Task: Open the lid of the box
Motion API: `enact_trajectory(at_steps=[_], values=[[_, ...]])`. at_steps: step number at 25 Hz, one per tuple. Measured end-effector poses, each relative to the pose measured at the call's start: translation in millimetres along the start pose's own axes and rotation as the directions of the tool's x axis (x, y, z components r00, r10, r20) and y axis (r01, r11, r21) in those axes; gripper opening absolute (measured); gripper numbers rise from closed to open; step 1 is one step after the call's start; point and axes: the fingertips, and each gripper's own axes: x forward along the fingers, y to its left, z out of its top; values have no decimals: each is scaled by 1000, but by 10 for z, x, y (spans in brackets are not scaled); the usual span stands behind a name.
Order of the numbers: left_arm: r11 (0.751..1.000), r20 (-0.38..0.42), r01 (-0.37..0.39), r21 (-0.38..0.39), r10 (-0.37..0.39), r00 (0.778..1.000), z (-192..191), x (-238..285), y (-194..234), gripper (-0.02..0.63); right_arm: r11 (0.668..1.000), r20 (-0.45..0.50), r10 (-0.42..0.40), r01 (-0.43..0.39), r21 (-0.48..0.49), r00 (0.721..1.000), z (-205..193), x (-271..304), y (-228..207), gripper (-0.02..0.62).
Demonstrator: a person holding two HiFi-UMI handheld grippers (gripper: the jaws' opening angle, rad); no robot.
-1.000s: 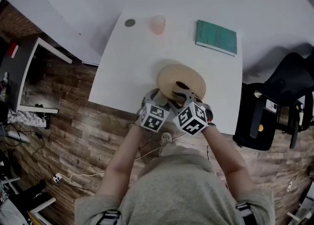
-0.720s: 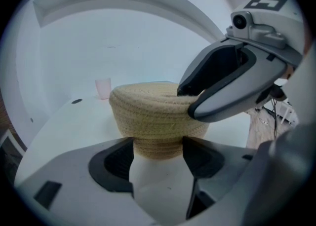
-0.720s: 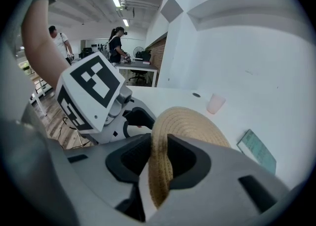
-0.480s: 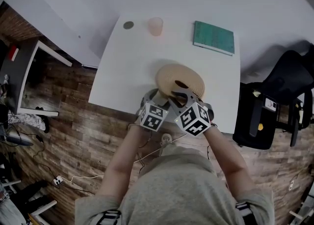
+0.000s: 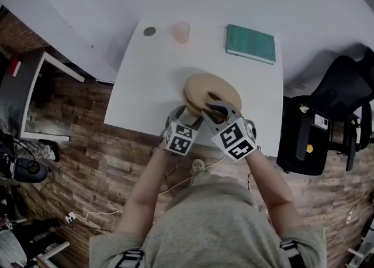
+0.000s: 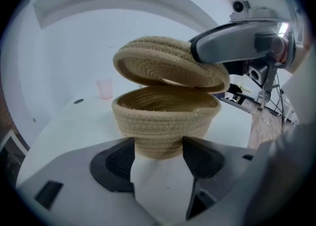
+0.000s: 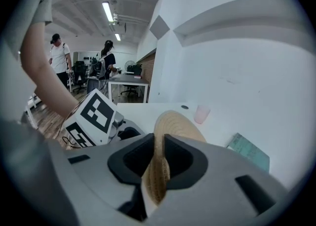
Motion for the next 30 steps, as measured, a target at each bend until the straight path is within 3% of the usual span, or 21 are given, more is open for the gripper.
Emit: enact_trajectory(at_steps=[6, 17, 30], values=[[1000, 2, -11, -1, 11, 1000, 2, -2, -16, 284, 993, 77, -32, 23, 116, 997, 42, -144, -143, 69], [999, -2, -30, -19, 30, 1000, -17, -18, -29, 276, 967, 129, -108, 73, 244, 986, 0, -355, -329, 69], [995, 42, -93, -33, 95, 995, 10, -336, -134, 165, 917, 170, -212, 136, 376, 962, -73, -760, -370, 69]])
